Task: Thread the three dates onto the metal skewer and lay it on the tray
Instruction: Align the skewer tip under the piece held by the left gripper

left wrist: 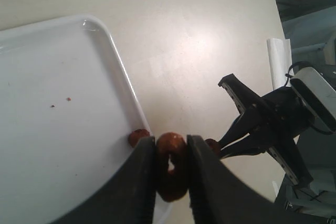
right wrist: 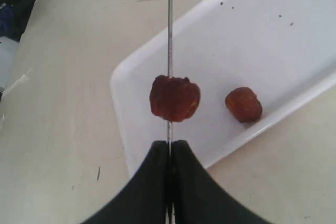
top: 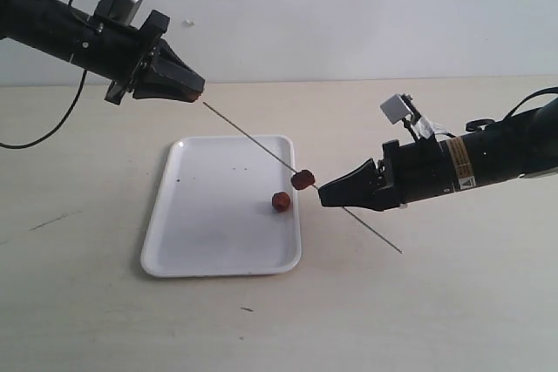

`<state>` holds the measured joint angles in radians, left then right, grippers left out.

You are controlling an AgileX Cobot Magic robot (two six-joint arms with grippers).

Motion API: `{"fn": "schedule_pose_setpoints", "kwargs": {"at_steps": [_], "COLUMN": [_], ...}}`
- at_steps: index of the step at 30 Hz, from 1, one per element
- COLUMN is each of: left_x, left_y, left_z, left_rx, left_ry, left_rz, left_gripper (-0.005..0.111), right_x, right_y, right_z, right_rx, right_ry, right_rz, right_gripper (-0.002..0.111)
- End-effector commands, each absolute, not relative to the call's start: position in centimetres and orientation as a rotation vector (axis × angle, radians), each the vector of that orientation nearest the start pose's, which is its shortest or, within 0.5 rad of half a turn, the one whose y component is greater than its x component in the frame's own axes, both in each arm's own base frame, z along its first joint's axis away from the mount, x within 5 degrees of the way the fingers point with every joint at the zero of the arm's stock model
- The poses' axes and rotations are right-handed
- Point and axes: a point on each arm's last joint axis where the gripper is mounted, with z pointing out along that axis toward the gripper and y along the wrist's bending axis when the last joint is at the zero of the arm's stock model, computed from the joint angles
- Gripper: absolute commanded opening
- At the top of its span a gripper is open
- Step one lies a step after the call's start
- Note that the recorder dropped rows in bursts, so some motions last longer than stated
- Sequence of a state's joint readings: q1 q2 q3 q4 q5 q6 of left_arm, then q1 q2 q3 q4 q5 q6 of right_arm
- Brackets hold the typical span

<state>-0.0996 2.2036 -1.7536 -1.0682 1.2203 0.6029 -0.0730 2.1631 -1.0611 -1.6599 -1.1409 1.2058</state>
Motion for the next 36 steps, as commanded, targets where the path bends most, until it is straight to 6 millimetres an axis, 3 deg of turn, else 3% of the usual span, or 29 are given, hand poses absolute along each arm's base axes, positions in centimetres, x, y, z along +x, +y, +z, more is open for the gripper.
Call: {"fn": "schedule_pose_setpoints", "kwargs": {"at_steps": [1,29,36], "left_x": [44.4,44.0,44.2], "left_y": [-12.2,-13.6,-12.8], "left_z": [21.7,21.6,21.5], "left_rx": [0.386,0.442,0.436], "left_ry": [2.522,2.533,2.526], "left_rz": [-1.375,-1.37,-1.357], "left_gripper": [0.021,0.021,0.021], "right_x": [36.0,36.1,36.1], "right_y": [5.6,5.7,5.7], "right_z": [10.2,10.5,10.5], "right_rx": [-0.789,-0.783,-0.778], "right_ry": [2.037,1.997,1.994], "right_rz": [1.203,1.214,1.213], "right_gripper": [0.0,0.0,0.0]}}
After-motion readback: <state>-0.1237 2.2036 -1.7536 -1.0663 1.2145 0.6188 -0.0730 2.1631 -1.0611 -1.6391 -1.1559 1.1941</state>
